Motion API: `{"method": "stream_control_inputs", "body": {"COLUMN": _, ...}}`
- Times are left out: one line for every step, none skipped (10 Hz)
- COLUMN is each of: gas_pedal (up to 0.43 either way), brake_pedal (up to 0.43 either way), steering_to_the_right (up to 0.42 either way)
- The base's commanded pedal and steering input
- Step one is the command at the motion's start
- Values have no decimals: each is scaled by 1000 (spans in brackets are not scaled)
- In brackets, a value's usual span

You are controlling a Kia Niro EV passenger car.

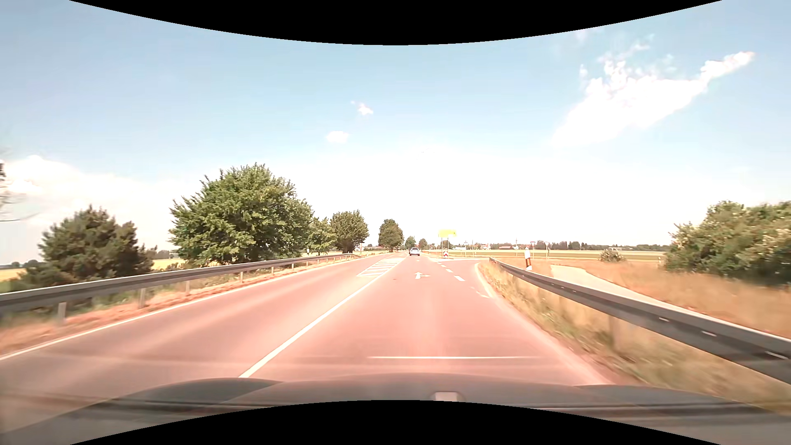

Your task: Follow the waypoints while adhering to traffic rules and regulations

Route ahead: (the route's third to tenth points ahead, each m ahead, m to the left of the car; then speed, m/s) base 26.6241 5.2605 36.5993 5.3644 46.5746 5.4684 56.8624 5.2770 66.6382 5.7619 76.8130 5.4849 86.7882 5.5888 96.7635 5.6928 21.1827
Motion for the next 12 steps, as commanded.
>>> {"method": "stream_control_inputs", "body": {"gas_pedal": 280, "brake_pedal": 0, "steering_to_the_right": 6}}
{"method": "stream_control_inputs", "body": {"gas_pedal": 268, "brake_pedal": 0, "steering_to_the_right": 4}}
{"method": "stream_control_inputs", "body": {"gas_pedal": 268, "brake_pedal": 0, "steering_to_the_right": 2}}
{"method": "stream_control_inputs", "body": {"gas_pedal": 268, "brake_pedal": 0, "steering_to_the_right": 1}}
{"method": "stream_control_inputs", "body": {"gas_pedal": 260, "brake_pedal": 0, "steering_to_the_right": 0}}
{"method": "stream_control_inputs", "body": {"gas_pedal": 260, "brake_pedal": 0, "steering_to_the_right": -1}}
{"method": "stream_control_inputs", "body": {"gas_pedal": 260, "brake_pedal": 0, "steering_to_the_right": -3}}
{"method": "stream_control_inputs", "body": {"gas_pedal": 248, "brake_pedal": 0, "steering_to_the_right": -4}}
{"method": "stream_control_inputs", "body": {"gas_pedal": 248, "brake_pedal": 0, "steering_to_the_right": -5}}
{"method": "stream_control_inputs", "body": {"gas_pedal": 240, "brake_pedal": 0, "steering_to_the_right": -5}}
{"method": "stream_control_inputs", "body": {"gas_pedal": 240, "brake_pedal": 0, "steering_to_the_right": -5}}
{"method": "stream_control_inputs", "body": {"gas_pedal": 240, "brake_pedal": 0, "steering_to_the_right": -6}}
